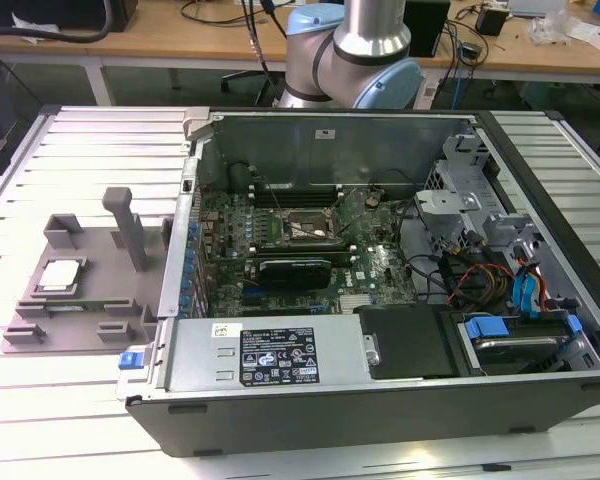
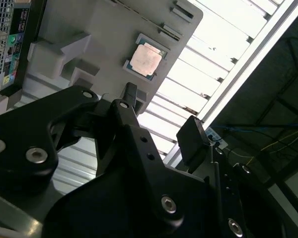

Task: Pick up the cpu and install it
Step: 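Pick up the cpu and move it towards the insertion slot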

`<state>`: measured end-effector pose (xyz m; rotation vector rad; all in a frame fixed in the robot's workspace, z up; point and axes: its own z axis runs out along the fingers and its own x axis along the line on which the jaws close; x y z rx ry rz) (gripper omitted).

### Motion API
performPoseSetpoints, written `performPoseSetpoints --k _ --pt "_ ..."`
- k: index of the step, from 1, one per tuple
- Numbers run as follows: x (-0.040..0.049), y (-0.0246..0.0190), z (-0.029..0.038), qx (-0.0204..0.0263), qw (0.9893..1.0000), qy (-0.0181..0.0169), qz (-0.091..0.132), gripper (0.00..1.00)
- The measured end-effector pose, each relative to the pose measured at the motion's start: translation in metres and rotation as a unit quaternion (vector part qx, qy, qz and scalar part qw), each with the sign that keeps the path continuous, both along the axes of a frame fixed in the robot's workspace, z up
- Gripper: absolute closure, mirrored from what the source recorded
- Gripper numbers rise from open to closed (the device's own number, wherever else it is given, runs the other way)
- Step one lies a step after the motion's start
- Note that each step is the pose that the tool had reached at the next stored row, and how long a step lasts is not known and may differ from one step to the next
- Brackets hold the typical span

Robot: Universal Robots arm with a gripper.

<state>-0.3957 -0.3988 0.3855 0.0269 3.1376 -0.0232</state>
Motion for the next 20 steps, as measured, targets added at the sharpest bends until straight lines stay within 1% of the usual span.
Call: performPoseSetpoints --k 2,6,9,10,20 --pt "0.0007 0.0004 -0.002 0.0 1.0 0.0 0.0 0.4" --pt "0.0017 0.0023 -0.01 -0.0003 1.0 0.0001 0.0 0.4" --pt "0.002 0.0025 -0.015 -0.0003 1.0 0.0002 0.0 0.4" --pt "0.0022 0.0026 -0.0178 -0.0003 1.0 0.0002 0.0 0.4" --pt "0.0025 0.0025 -0.0292 -0.0003 1.0 0.0002 0.0 0.4"
